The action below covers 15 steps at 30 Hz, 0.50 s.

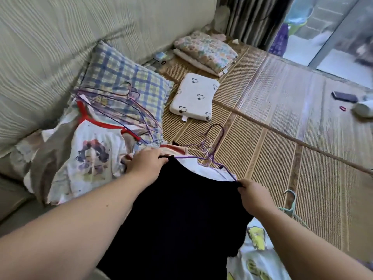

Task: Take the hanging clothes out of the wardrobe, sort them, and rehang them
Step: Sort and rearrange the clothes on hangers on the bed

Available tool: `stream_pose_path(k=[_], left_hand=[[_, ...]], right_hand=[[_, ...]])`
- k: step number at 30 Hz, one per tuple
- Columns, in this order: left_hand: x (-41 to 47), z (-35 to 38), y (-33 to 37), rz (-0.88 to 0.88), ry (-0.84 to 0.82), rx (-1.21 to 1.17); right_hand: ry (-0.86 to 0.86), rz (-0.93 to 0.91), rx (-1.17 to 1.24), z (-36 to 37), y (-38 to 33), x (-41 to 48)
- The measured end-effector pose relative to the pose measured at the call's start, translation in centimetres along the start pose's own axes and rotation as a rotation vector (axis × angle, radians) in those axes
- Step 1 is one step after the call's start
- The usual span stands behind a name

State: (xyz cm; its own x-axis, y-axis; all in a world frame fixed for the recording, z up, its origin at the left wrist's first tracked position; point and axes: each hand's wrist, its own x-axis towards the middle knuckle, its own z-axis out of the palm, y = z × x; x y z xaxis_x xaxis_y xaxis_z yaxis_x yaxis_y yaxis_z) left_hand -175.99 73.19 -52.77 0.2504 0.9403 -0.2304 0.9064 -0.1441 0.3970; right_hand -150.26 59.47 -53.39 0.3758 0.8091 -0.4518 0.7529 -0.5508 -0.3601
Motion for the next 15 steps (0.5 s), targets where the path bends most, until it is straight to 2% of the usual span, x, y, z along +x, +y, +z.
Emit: stream_pose_path(k=[4,8,10,13,15], left_hand=[[4.8,4.3,-1.4,-0.055,-0.090,0.064],[6.8,6.2,-0.7,-0.057,-0.077,0.151],[6.2,6.8,0.4,-0.015,-0.135,0.207],[3.4,7.8,2.9,0.051,-0.206,0.182],[0.7,8.5,5.5,0.129,-0.246,0.184]], right_hand=[[-0.104,0.086,0.064,3.0,0.9,4.1],[-0.147,0.133,0.311,4.4,2.2,5.9],[-0.118,0.145,0.401,4.5,3.0,5.4],[-0.063,0.136,0.382,4.0,4.8,3.3],[-0.043,0.084,0.213,3.0,7.0,0.9]])
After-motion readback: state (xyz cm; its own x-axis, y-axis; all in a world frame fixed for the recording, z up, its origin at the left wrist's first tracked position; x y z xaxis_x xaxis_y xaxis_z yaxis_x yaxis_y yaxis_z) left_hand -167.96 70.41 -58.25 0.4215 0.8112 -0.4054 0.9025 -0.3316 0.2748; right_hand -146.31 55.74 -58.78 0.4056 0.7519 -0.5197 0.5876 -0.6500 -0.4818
